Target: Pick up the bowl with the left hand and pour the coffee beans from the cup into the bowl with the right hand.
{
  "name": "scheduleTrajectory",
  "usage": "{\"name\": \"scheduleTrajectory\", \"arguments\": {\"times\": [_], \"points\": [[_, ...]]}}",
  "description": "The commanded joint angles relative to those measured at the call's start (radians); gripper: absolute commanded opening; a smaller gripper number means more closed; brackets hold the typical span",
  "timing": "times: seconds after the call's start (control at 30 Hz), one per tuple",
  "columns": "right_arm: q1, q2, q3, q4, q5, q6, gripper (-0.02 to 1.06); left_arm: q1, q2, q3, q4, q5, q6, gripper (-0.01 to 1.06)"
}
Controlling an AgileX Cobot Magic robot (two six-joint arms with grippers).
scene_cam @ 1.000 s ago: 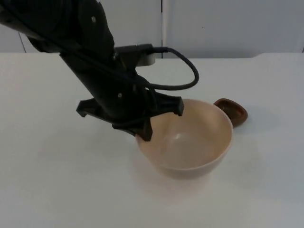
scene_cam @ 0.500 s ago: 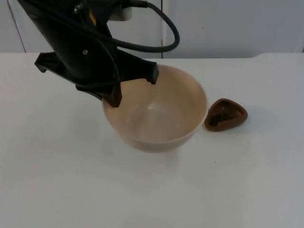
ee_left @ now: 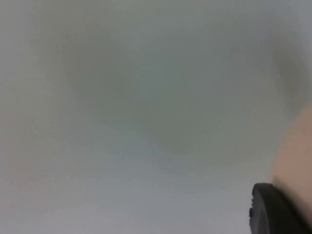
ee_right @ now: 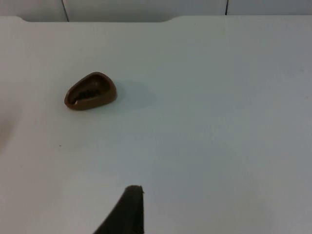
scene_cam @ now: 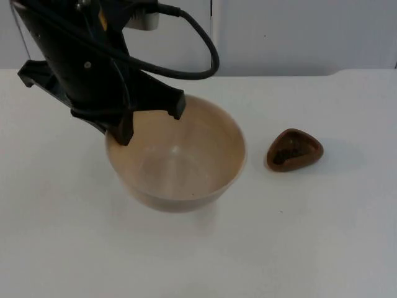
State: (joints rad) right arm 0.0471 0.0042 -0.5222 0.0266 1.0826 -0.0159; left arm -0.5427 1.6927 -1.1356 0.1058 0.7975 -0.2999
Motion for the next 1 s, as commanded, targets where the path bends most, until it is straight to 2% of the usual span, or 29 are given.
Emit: {"name": "scheduleTrajectory", "arguments": {"times": [0.0, 0.1, 0.33, 0.73, 0.97], "points": [[-0.004, -0.004, 0.006, 0.005, -0.005, 0.001, 1.05, -0.002, -0.006, -0.005, -0.004, 0.008, -0.027, 0.0], [-0.004, -0.004, 0.006, 0.005, -0.005, 0.001, 1.05, -0.002, -0.006, -0.005, -0.007, 0.016, -0.031, 0.0], [-0.004, -0.004, 0.006, 0.005, -0.005, 0.005, 1.05, -0.002, -0.006, -0.005, 0.077, 0.039, -0.164, 0.0], [-0.004, -0.004, 0.006, 0.005, -0.009, 0.004, 1.05, -0.002, -0.006, -0.005, 0.067, 0.05, -0.18, 0.0], [-0.004, 0.146, -0.022, 0.004, -0.06, 0.004, 1.05, -0.002, -0.006, -0.005, 0.067, 0.052, -0.18, 0.0]]}}
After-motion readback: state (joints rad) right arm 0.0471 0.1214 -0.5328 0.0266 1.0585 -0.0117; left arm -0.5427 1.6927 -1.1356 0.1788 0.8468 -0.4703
